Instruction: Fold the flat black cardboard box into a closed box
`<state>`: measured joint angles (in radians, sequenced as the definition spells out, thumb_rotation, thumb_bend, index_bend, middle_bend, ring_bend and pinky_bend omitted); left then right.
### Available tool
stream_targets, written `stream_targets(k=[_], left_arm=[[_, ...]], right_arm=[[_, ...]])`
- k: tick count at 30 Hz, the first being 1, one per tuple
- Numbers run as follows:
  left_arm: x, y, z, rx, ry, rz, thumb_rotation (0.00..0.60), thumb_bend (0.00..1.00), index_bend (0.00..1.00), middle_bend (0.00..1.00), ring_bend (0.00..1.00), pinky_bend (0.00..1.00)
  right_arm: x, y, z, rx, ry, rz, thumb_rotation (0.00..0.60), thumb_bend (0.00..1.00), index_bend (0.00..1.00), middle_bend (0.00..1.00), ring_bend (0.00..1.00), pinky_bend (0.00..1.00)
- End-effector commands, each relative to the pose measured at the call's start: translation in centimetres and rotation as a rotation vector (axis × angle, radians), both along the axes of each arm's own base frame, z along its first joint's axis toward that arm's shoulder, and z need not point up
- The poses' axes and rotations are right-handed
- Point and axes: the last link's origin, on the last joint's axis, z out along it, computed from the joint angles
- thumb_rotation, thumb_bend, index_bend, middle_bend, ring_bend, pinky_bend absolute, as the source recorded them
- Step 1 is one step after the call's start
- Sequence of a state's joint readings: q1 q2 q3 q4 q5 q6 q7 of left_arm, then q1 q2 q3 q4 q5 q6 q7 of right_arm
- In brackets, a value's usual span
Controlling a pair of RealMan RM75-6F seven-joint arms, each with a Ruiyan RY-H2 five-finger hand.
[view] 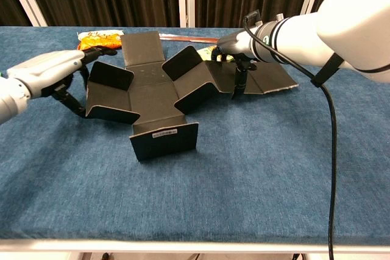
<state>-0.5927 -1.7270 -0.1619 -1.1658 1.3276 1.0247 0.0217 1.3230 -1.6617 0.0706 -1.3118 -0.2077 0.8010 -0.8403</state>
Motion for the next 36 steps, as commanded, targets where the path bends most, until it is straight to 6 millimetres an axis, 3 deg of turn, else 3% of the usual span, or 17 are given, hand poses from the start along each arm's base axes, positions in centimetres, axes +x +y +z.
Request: stream_targets(k=[1, 7, 17, 36], left_arm=[[1.9, -0.1, -0.8, -0.073, -0.157, 0.028, 0.6, 0.0, 0.0, 0.0, 0.46, 0.8], [2.7, -0.2, -0.4, -0.166, -0.328, 0.096, 0.6, 0.0, 0.0, 0.0, 0.46, 0.8], [2.1, -0.4, 0.0, -0.316, -0.46, 0.195, 0.6, 0.0, 0.0, 0.0, 0.46, 0.8], [1.1, -0.6, -1.0, -0.483, -0.728, 0.35, 0.6, 0.0, 0.0, 0.0, 0.46, 0.8]], right_arm=[[0.6, 0.4, 0.2, -0.018, 0.036, 0.098, 0.6, 0.29, 0.47, 0.32, 0.79, 1.0], [1.8, 0.7, 0.5, -0.029, 0.104, 0.272, 0.6, 0.29, 0.49, 0.33, 0.79, 1.0], [3.8, 1.3, 1.5, -0.067, 0.223, 0.592, 0.6, 0.29, 0.5, 0.34, 0.79, 1.0], [5.2, 1.8, 1.4, -0.027, 0.253, 0.939, 0.6, 0.3, 0.52, 0.34, 0.79, 1.0]])
